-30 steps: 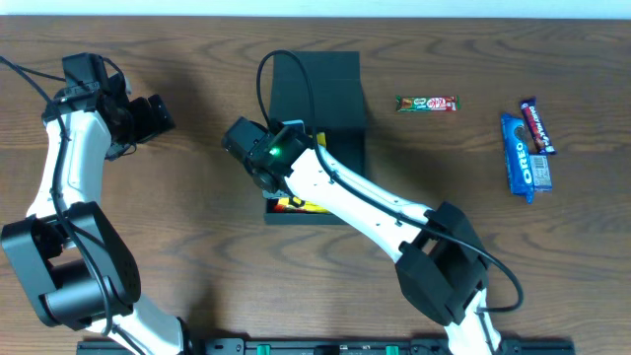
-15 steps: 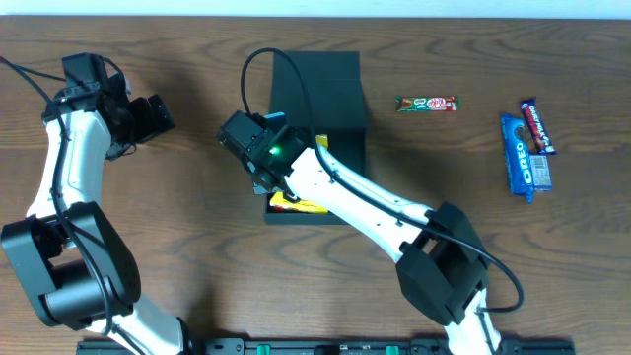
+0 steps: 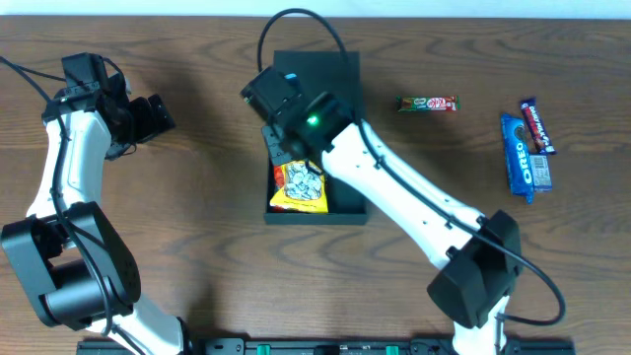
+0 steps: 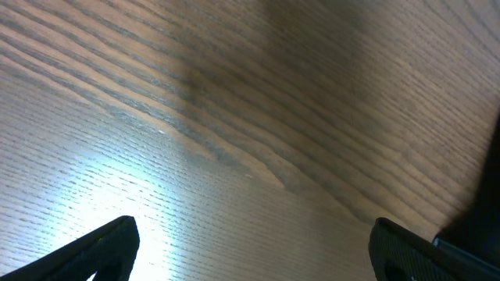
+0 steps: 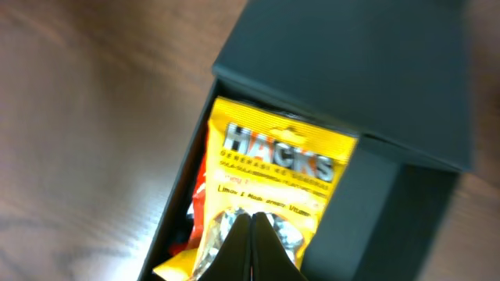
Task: Pack container
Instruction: 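Lower the yellow bag into the box and open the right gripper, then grasp the blue Oreo pack with the right gripper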
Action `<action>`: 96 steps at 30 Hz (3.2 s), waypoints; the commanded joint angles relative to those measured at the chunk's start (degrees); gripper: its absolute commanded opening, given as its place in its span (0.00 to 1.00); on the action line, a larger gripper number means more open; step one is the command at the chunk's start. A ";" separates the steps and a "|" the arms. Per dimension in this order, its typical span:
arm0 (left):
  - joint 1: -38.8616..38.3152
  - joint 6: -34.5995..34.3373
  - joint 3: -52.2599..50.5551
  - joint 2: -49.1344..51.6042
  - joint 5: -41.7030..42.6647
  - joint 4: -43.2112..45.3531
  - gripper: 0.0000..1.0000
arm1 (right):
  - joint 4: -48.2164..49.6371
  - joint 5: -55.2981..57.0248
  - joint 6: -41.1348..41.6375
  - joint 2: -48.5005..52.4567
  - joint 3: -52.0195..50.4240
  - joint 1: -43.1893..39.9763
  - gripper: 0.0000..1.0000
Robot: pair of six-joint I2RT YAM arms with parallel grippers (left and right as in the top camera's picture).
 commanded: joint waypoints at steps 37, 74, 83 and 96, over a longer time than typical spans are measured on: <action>0.24 0.33 0.39 0.33 -0.79 -0.22 0.95 | 7.32 -11.04 -17.68 1.62 -4.85 -0.46 0.01; -6.84 -3.39 0.39 0.33 -0.59 -1.14 0.95 | 5.18 3.43 -31.61 3.52 -11.76 -57.16 0.61; -7.28 -6.16 0.39 0.33 -0.63 -1.07 0.95 | 12.24 -11.43 -34.75 3.54 -18.49 -63.32 0.61; -7.58 -6.84 0.39 0.33 -0.59 -1.09 0.95 | 19.63 -11.63 -34.69 5.79 -24.70 -63.25 0.59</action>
